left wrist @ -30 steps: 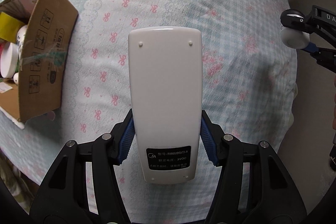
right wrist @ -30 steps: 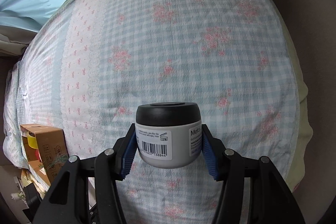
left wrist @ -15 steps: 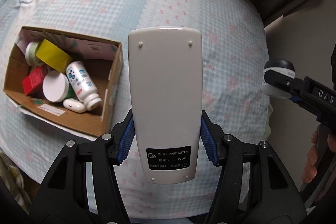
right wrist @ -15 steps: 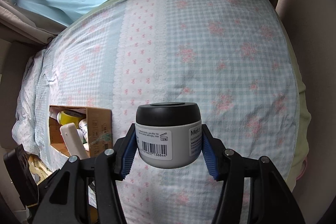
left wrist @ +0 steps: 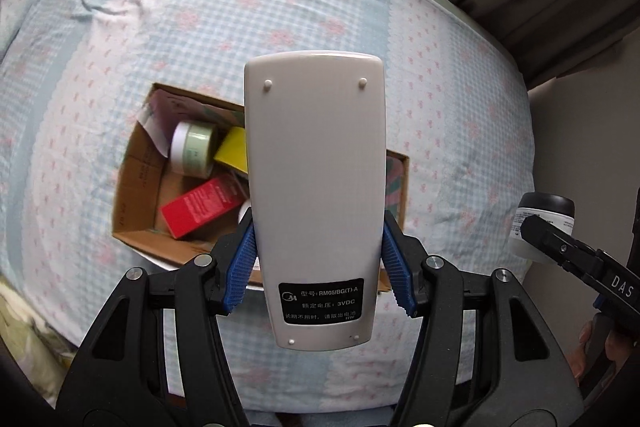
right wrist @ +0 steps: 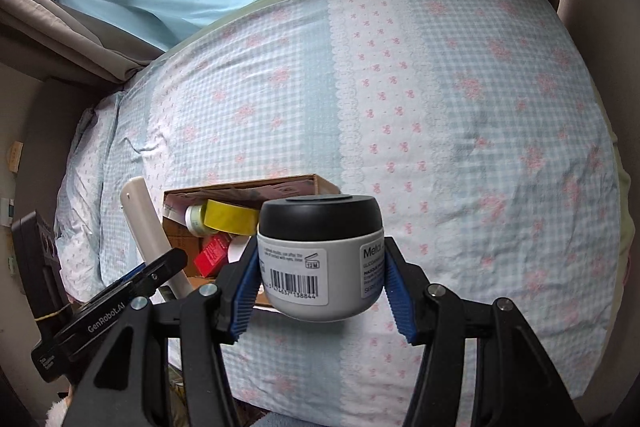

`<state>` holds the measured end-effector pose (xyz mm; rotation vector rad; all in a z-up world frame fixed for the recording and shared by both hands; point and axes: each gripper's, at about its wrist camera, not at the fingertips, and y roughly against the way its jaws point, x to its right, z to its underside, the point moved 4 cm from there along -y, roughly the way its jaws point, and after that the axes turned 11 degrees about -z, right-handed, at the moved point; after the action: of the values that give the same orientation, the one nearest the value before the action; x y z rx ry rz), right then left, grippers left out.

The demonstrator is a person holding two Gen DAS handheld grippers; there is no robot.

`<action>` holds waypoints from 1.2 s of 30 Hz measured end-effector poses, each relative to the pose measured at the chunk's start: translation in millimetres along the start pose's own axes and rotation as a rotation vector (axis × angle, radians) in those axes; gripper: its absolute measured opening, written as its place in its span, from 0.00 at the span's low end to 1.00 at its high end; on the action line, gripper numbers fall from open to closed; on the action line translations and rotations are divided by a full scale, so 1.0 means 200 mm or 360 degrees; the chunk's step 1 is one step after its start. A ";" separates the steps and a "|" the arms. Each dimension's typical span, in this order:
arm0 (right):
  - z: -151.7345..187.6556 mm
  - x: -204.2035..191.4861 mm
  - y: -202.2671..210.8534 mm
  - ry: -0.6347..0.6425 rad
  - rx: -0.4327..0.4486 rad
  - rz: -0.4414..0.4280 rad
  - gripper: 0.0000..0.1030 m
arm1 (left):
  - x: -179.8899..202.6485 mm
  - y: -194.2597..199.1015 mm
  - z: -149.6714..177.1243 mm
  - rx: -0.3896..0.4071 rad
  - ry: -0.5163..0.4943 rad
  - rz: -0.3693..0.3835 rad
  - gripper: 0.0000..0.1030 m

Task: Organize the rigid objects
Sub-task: 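Carry the remote and black-lid jar into the cardboard box and release both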

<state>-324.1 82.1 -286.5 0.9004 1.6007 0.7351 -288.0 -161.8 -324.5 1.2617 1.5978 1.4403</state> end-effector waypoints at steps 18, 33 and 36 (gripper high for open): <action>0.15 -0.20 -0.67 0.0071 -0.0223 0.0151 0.51 | -0.21 -0.38 -0.16 0.0065 -0.1009 -0.0121 0.53; 0.23 -0.14 -0.91 0.0665 -0.0276 0.0233 0.51 | -0.05 -0.64 0.20 0.0002 -0.2049 -0.0183 0.53; 0.21 -0.12 -0.94 0.0690 -0.0272 0.0221 0.51 | -0.06 -0.67 0.19 -0.0022 -0.2036 -0.0175 0.53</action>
<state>-311.9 -35.5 -439.7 0.7655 1.8270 1.2097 -280.5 -150.7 -463.1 1.5405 0.7221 0.3185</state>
